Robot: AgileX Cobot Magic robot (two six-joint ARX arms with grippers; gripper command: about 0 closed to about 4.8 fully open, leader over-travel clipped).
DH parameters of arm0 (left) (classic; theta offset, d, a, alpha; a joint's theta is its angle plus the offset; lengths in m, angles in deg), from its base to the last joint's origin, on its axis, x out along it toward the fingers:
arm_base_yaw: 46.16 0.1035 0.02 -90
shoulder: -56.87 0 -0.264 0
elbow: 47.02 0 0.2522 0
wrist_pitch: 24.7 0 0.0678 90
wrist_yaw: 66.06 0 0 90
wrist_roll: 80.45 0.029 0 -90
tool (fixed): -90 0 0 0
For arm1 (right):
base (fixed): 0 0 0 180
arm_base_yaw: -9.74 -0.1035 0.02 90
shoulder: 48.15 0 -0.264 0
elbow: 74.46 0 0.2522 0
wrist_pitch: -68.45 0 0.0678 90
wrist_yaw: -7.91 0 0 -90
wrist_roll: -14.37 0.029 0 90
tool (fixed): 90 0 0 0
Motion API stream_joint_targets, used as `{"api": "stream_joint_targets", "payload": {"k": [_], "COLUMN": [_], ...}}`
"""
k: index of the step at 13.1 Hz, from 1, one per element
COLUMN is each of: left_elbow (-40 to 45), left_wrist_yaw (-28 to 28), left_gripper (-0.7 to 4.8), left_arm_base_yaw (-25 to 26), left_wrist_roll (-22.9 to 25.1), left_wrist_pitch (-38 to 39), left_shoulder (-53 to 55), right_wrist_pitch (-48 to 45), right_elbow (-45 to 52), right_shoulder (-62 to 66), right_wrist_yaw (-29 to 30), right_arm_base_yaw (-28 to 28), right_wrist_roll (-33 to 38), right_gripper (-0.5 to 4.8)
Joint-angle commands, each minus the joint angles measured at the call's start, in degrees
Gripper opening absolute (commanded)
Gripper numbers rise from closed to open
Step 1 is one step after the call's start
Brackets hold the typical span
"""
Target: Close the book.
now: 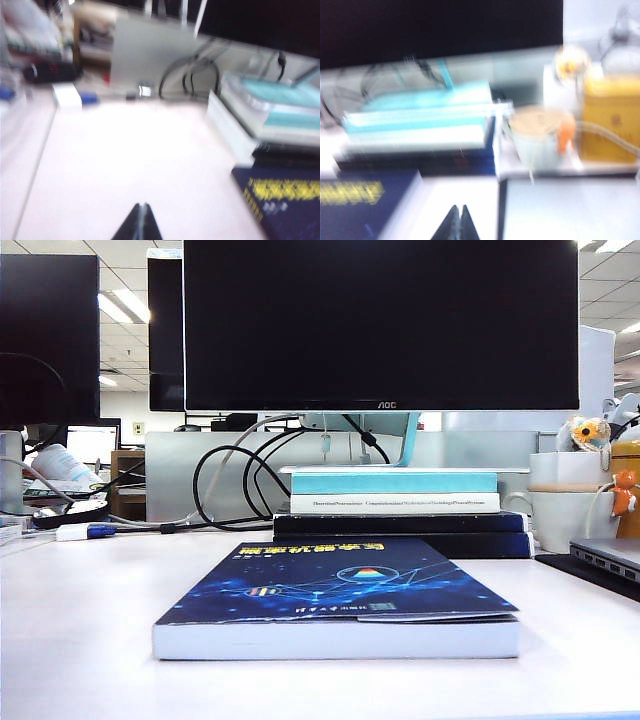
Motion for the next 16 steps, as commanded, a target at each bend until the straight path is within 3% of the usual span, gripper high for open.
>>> {"api": "stream_joint_targets", "payload": {"k": [1, 3, 5, 7, 16], "left_elbow": [-0.2, -0.2, -0.2, -0.2, -0.2], "left_wrist_yaw": [-1.7, -3.8, 1.7, 7.1, 9.6], "left_gripper": [-0.06, -0.06, -0.06, -0.06, -0.06], "left_arm_base_yaw": [0.1, 0.4, 0.3, 0.3, 0.3], "left_wrist_roll": [0.0, 1.9, 5.7, 6.7, 6.7], "left_wrist_pitch": [0.2, 9.9, 19.3, 24.5, 25.1], "left_shoulder": [-4.4, -14.1, -14.1, -14.1, -14.1], "right_wrist_pitch": [1.3, 1.1, 5.0, 5.3, 7.2], "right_elbow": [0.3, 0.3, 0.3, 0.3, 0.2], "right_shoulder": [-0.1, -0.1, -0.1, -0.1, -0.1], "right_wrist_yaw": [0.0, 3.3, 4.0, 4.0, 4.2], "right_arm_base_yaw": [0.1, 8.5, 11.1, 11.8, 11.6], "right_wrist_roll": [-2.1, -3.4, -3.2, -3.2, -2.8], "right_gripper": [-0.02, -0.02, -0.02, -0.02, -0.01]}}
